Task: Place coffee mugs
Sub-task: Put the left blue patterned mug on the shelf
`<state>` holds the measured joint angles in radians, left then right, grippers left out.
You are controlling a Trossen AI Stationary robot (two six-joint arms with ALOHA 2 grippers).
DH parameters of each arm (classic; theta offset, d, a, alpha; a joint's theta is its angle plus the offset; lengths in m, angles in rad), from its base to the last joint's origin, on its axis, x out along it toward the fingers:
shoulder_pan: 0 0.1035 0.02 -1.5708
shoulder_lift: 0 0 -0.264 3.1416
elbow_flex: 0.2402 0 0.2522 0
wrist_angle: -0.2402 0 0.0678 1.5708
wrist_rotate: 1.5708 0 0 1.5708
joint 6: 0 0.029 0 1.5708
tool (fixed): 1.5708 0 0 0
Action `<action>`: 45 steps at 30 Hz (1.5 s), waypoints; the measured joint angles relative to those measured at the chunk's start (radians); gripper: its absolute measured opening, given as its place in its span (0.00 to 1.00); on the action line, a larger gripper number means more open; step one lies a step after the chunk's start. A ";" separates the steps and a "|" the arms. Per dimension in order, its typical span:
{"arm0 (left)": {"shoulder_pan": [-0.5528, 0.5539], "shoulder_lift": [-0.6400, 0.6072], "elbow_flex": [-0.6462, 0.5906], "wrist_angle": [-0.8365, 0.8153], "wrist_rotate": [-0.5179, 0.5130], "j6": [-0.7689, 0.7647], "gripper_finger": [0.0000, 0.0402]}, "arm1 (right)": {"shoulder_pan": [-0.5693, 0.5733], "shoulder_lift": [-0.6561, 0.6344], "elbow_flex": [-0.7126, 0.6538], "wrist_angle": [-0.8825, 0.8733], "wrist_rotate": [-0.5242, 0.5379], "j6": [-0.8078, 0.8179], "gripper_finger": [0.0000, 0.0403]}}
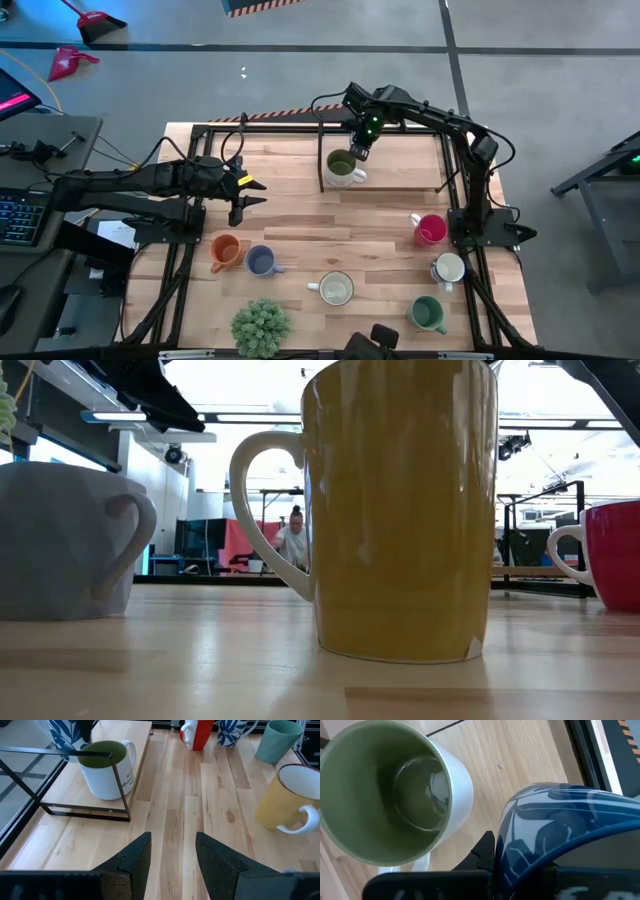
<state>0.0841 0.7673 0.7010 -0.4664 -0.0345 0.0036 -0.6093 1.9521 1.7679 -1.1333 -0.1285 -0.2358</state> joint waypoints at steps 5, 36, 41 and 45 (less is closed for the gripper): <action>0.000 0.014 0.000 0.001 0.000 0.000 0.36 | 0.023 0.000 0.000 0.003 0.002 -0.001 0.00; 0.000 0.080 -0.001 0.032 -0.003 0.026 0.36 | 0.039 0.076 0.004 0.042 0.022 -0.017 0.08; 0.000 0.080 -0.001 0.032 -0.003 0.026 0.36 | 0.039 0.076 0.005 0.059 0.022 -0.020 0.11; 0.000 0.080 -0.001 0.032 -0.003 0.026 0.36 | 0.039 0.076 0.005 0.060 0.024 -0.020 0.14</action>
<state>0.0841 0.8471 0.7002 -0.4347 -0.0380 0.0299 -0.5705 2.0277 1.7733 -1.0733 -0.1047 -0.2558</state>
